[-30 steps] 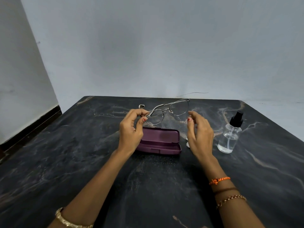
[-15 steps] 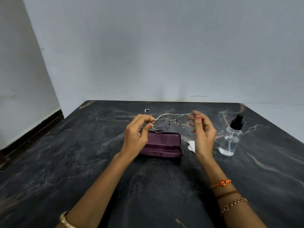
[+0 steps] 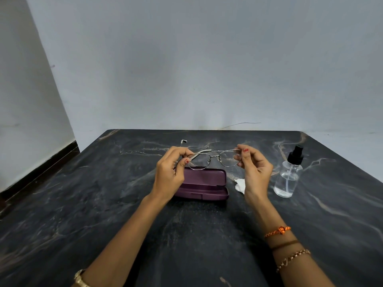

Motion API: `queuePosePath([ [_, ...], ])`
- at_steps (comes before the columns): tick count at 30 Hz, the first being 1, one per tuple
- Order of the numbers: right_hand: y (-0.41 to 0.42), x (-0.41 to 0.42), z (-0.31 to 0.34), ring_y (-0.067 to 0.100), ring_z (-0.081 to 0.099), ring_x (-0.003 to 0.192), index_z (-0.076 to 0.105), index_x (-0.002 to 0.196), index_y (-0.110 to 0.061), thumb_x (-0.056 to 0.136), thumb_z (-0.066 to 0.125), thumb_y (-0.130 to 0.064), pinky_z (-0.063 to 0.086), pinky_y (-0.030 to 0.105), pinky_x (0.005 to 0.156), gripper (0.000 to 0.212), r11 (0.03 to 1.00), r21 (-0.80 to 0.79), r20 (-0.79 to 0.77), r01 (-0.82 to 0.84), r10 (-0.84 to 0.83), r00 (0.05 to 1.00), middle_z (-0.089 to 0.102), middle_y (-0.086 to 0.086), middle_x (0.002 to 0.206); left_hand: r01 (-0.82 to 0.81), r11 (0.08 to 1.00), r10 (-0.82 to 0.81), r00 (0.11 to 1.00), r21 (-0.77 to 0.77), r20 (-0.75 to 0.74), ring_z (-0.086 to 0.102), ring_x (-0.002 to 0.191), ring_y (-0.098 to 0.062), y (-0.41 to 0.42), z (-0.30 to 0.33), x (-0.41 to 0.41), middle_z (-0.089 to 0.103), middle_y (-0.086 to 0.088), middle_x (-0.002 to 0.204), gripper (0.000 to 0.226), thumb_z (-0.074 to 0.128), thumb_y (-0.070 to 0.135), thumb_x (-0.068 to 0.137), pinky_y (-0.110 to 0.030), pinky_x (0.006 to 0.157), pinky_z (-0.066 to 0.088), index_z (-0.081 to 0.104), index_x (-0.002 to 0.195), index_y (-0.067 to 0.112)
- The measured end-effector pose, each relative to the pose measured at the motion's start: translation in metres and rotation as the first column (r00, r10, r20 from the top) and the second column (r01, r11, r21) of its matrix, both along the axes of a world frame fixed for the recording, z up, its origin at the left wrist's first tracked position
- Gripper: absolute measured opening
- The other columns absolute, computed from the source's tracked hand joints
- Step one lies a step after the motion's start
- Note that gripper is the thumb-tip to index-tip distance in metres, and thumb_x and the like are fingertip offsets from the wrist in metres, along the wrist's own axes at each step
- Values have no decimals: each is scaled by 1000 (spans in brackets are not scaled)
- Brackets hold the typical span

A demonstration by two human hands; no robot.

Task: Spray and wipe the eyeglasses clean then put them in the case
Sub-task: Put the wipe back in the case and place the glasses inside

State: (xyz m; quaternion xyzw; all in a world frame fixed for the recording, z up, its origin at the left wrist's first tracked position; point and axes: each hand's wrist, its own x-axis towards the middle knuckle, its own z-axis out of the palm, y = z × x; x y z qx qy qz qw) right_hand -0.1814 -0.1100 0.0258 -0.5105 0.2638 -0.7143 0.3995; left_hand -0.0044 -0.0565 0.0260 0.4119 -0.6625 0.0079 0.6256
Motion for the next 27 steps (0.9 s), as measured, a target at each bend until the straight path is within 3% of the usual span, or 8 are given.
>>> queuePosePath([
  [4,0,-1,0,-1,62,62,66,84,-15,75,58,-26,46,9,55,16,999,16,31,-29,29,999,71,-14,64,-26,1000,26,1000,-2,3,53,83,3,1,-1,-1,55,14,84,16,45,14,82,-19,72,50,56,93,18],
  [10,5,2,1,-4,63,63,64,82,-14,78,58,-19,48,8,59,8,999,18,-2,-45,45,999,70,-18,63,-126,992,125,989,-9,-76,45,103,16,1,0,-3,53,-13,101,15,50,-9,83,-2,83,39,63,89,-1],
  [13,8,4,4,-5,64,64,64,81,-13,70,60,-28,49,7,61,19,999,-1,0,-54,54,999,70,-19,63,-77,994,96,960,82,-263,46,108,11,3,2,-8,47,-6,116,17,53,-4,84,-3,82,40,65,87,9],
  [15,8,4,5,-6,64,65,64,81,-14,63,64,-39,48,7,61,30,998,0,21,-55,55,998,70,-19,64,-23,988,81,918,151,-388,46,115,-3,2,1,-11,49,-3,122,20,56,5,85,-10,88,41,64,82,23],
  [17,8,2,5,-6,64,66,67,79,-19,58,67,-51,48,7,62,38,999,3,26,-53,52,998,71,-19,66,27,985,56,888,172,-456,51,114,-10,2,-1,-14,54,-5,119,26,56,5,84,-12,88,43,63,79,29],
  [20,6,-4,6,-5,64,69,73,74,-29,54,72,-61,48,7,64,38,998,-1,13,-63,63,998,72,-17,71,56,984,32,875,166,-484,57,104,-5,4,1,-18,61,2,107,27,56,2,84,-10,82,47,64,79,28],
  [24,5,-3,6,-3,66,73,74,76,-34,59,69,-47,48,8,68,23,997,-14,10,-80,80,997,73,-17,72,110,981,3,816,159,-578,63,88,1,4,5,-22,67,5,91,28,53,-2,85,-12,81,49,65,81,22],
  [27,5,-1,5,-3,66,73,74,74,-33,59,67,-42,49,8,69,19,996,-9,28,-84,84,996,73,-17,71,173,973,-30,754,155,-656,65,85,-9,4,6,-23,69,2,83,30,52,-5,84,-20,84,52,67,76,20],
])
